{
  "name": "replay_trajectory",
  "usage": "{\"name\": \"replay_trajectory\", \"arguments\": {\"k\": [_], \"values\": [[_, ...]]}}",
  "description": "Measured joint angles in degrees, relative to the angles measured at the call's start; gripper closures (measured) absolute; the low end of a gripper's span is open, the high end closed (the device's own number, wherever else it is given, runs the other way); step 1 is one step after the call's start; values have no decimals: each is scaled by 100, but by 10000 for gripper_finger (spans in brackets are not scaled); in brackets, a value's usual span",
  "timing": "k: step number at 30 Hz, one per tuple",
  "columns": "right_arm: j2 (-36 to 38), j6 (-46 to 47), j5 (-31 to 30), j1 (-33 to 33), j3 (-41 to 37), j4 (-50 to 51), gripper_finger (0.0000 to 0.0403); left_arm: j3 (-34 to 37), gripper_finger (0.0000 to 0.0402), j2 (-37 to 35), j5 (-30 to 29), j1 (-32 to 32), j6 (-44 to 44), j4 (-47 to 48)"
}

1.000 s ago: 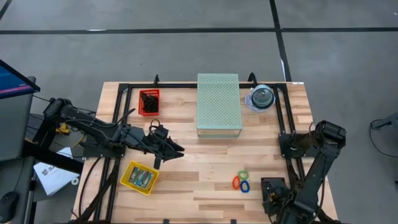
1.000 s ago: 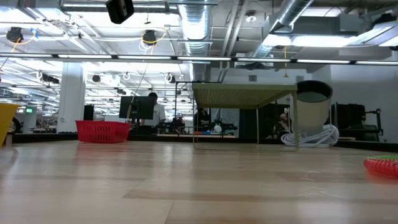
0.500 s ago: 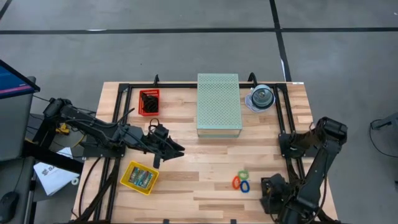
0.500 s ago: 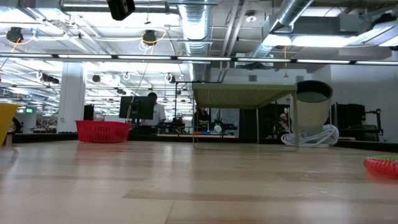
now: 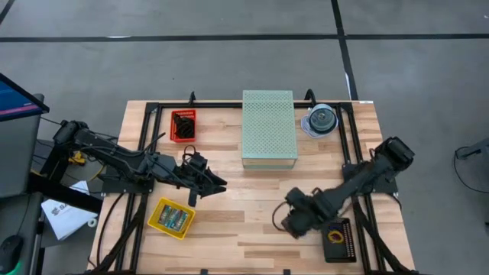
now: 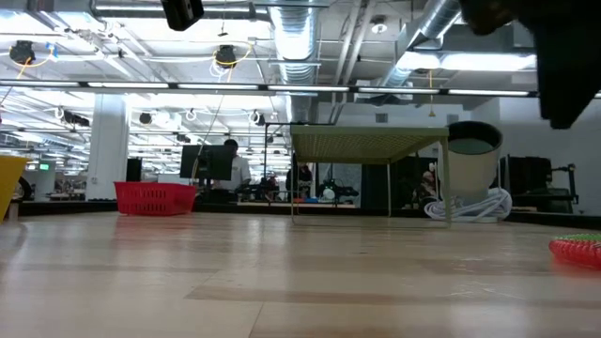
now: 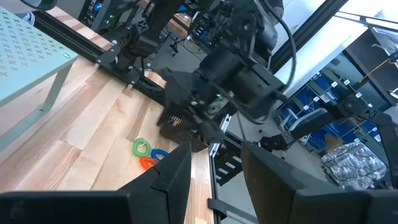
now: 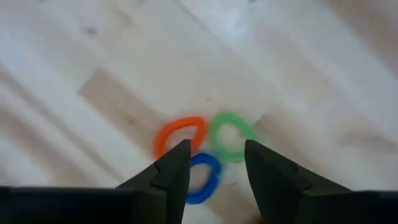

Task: Pick & Place Office Desk Supplies
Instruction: Put the green spring keychain band into the black bin

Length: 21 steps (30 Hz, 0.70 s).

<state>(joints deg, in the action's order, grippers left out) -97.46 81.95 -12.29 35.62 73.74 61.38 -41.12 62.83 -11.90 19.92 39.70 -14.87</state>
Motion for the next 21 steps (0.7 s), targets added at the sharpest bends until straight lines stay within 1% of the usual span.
{"name": "replay_trajectory", "arguments": {"k": [3,6,10,14,16,21], "values": [[-1,-128,40,-341,-1,174,255,0,266,0,3,0,22,0],[-1,107,305,-658,-1,171,252,0,266,0,3,0,22,-5],[-44,618,323,-927,-3,110,248,0,266,0,5,0,22,-22],[-40,1063,302,-936,-39,-20,240,0,266,0,3,1,22,-22],[-36,1306,301,-862,-193,-302,235,0,266,0,-1,23,17,-22],[-40,2001,513,-604,-988,-1231,223,0,266,0,5,31,-25,-18]]}}
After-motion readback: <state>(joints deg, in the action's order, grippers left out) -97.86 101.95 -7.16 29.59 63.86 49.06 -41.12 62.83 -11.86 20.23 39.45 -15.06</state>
